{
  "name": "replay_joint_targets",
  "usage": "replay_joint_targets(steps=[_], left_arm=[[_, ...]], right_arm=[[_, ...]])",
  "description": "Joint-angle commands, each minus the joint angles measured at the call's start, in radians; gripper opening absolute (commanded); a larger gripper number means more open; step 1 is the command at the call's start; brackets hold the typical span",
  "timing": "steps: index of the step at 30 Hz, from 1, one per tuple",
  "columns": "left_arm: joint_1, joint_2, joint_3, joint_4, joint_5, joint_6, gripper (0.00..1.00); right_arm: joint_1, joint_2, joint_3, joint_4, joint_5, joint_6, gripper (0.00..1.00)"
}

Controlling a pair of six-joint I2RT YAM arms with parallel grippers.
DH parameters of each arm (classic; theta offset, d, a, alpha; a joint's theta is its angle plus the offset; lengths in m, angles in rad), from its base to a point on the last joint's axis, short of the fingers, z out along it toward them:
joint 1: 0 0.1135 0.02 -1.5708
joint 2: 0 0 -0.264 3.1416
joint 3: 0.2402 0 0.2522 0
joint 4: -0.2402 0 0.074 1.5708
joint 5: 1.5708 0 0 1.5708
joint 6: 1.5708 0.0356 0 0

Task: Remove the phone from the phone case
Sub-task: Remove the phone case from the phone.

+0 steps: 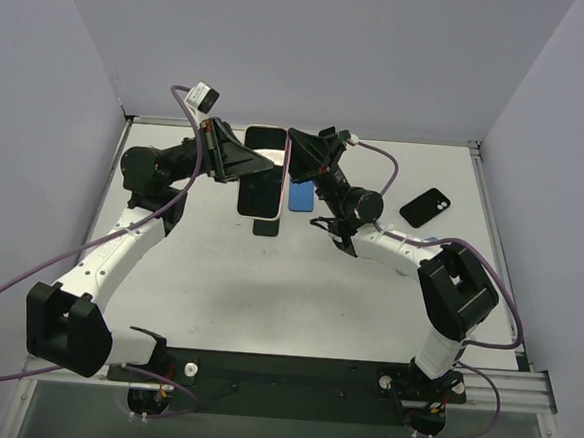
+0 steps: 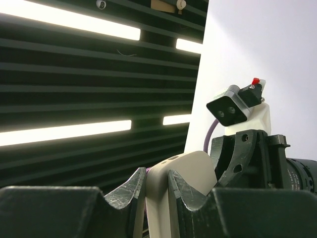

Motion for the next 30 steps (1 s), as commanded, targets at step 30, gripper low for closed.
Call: replay_joint_targets(steps=[30], left_arm=[[-0.053, -0.084, 0.217, 0.520, -0.147, 0.018, 0.00]], right_arm=[[-0.023, -0.170, -0.022, -1.635, -0.266, -0.981, 0.00]])
